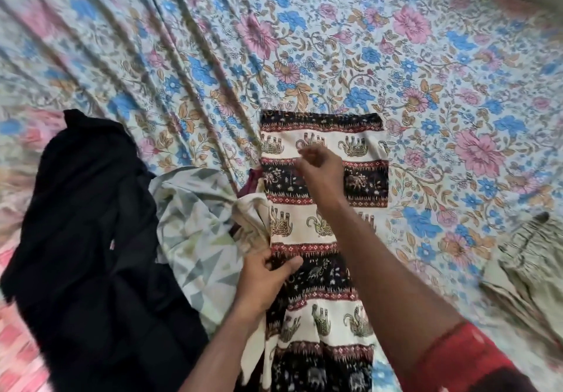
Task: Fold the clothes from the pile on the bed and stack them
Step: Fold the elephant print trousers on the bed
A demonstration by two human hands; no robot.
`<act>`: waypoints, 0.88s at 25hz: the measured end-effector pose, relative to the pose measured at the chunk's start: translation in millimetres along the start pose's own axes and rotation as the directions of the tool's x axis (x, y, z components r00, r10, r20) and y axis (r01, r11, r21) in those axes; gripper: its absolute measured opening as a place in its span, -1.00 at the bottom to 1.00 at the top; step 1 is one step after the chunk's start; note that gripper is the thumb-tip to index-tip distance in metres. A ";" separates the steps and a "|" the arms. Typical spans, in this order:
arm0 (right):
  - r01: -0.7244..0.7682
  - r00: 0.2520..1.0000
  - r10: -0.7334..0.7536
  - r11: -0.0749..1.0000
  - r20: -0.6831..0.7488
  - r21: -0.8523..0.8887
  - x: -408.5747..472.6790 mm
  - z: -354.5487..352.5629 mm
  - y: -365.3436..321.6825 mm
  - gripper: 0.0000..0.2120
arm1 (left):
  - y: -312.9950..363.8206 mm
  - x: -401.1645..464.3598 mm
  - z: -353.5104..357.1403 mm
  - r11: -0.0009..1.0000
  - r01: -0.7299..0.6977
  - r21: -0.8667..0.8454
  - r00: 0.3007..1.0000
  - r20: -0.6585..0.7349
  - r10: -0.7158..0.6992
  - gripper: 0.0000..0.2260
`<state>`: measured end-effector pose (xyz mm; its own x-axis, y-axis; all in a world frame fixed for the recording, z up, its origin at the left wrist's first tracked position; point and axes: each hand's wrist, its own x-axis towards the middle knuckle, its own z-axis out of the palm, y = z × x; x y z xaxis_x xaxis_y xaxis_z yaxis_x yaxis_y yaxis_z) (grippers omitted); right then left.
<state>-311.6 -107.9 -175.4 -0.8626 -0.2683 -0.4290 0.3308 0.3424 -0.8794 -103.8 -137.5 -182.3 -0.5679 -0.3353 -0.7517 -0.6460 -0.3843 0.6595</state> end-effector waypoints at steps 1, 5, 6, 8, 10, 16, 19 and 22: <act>0.016 1.000 -0.017 0.999 -0.020 -0.045 -22.6 -11.7 16.0 -0.84 | -1.7 -4.8 -2.7 0.998 0.049 0.025 0.998 0.031 -0.050 -0.32; 0.051 0.997 -0.062 0.970 -0.039 -0.237 -134.1 -35.3 84.8 -0.92 | -14.3 -15.5 -9.1 0.993 0.035 0.116 0.999 -0.033 -0.031 -0.88; 0.045 0.999 -0.050 0.962 -0.013 -0.271 -163.4 -33.5 99.7 -0.94 | -14.8 -17.2 -12.6 0.995 -0.001 0.101 0.997 -0.080 0.009 -0.94; 0.035 0.999 -0.022 0.933 0.040 -0.359 -212.9 -22.8 120.8 -0.88 | -17.5 -19.3 -19.2 0.993 -0.062 0.101 0.984 -0.161 0.078 -0.90; 0.017 1.000 -0.004 0.895 0.029 -0.446 -242.0 -13.4 138.8 -0.78 | -21.6 -22.2 -19.7 0.983 -0.074 0.165 0.985 -0.139 0.097 -0.89; 0.002 0.999 0.008 0.968 0.038 -0.252 -263.1 -7.2 163.8 -0.91 | -29.9 -41.3 -12.5 0.894 -0.039 0.447 0.990 0.137 -0.025 -0.91; -0.043 0.998 0.048 0.994 0.047 -0.098 -263.4 -20.6 160.7 -0.87 | -34.8 -50.4 -9.0 0.940 0.023 0.341 0.996 0.077 -0.052 -0.85; -0.034 0.994 0.030 0.999 0.105 0.034 -262.1 -32.1 157.6 -0.87 | -45.2 -64.9 -3.6 0.976 0.031 0.217 0.989 0.136 -0.062 -0.74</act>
<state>-45.7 45.3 -194.9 -0.8073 -0.3505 -0.4748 0.3731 0.3202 -0.8708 -36.0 -101.5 -163.4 -0.5908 -0.1909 -0.7839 -0.7586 -0.1993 0.6203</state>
